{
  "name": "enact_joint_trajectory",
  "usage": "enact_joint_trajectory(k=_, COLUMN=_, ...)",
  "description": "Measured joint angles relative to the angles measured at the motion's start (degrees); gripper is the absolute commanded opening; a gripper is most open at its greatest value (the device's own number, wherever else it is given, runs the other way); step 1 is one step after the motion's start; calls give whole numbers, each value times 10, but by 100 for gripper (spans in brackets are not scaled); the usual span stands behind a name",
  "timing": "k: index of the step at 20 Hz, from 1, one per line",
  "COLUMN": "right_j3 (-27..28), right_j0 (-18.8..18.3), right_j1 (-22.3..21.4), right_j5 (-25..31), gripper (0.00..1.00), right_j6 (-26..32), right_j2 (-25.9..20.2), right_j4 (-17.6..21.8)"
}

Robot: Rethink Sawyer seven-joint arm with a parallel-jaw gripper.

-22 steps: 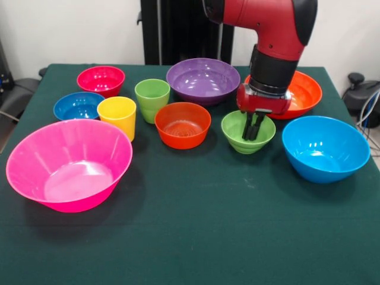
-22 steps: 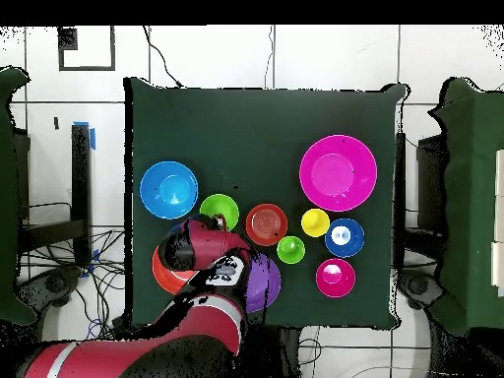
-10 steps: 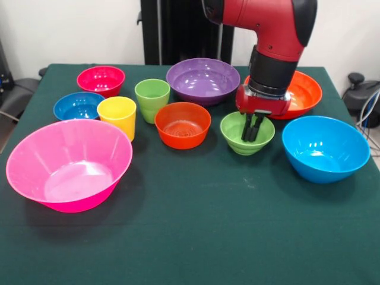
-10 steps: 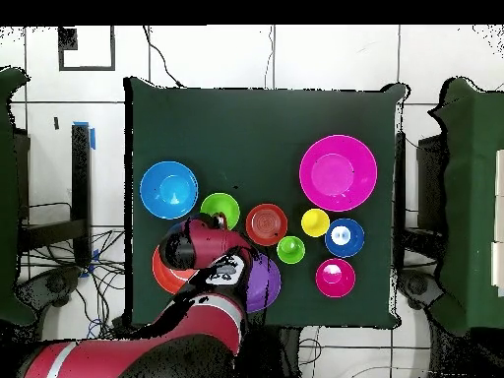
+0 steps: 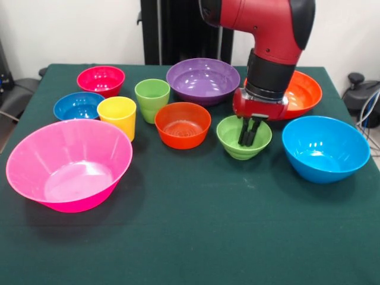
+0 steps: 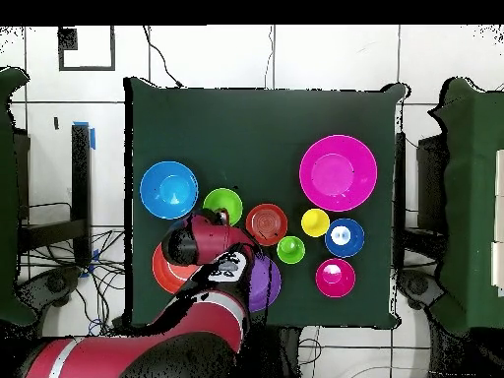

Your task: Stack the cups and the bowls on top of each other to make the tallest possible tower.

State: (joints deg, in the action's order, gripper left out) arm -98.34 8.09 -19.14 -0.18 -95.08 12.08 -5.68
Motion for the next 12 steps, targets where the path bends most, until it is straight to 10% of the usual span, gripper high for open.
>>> enact_joint_trajectory(k=12, right_j3=22, right_j0=-37, right_j1=7, right_j5=-8, gripper=0, right_j6=0, right_j2=-1, right_j4=1)
